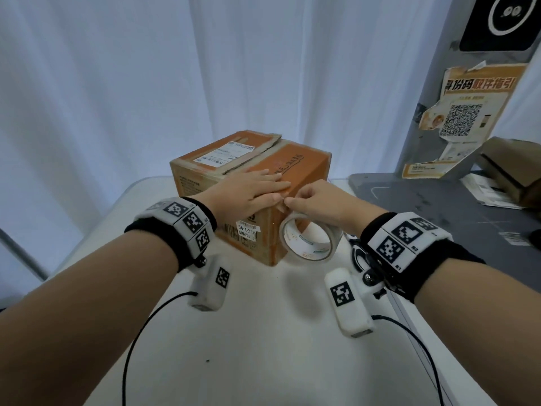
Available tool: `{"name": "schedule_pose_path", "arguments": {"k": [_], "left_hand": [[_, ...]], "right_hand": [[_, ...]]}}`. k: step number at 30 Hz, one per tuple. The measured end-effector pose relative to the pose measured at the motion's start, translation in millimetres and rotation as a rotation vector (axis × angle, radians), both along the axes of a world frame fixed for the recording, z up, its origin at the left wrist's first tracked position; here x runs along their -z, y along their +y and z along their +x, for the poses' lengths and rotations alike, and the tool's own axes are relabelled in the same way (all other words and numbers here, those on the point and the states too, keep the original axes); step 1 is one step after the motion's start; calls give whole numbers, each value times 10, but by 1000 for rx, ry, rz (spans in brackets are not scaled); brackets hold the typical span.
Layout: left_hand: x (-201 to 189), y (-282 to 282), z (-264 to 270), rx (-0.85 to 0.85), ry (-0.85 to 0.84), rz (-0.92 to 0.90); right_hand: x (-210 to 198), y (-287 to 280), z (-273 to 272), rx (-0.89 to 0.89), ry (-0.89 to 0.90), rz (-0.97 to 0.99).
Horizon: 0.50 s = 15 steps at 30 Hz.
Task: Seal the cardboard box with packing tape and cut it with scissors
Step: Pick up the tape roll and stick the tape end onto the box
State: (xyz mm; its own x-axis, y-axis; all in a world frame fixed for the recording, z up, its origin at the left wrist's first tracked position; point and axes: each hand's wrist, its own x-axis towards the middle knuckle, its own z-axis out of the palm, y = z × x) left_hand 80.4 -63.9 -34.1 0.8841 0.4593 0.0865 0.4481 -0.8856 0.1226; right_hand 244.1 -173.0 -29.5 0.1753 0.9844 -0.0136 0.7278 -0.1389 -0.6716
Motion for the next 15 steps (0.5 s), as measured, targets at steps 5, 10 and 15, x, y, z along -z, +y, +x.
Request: {"name": "schedule_pose_path", "arguments": {"k": [5, 10, 15], "left_hand": [[-16, 22, 2, 12, -7, -16], [-45, -210, 132, -115, -77, 40], [22, -295, 207, -161, -90, 198]], "right_hand": [[145, 24, -51, 36, -6, -29], [132, -45, -74, 50, 179, 18], [118, -88, -48, 80, 408, -18]]}}
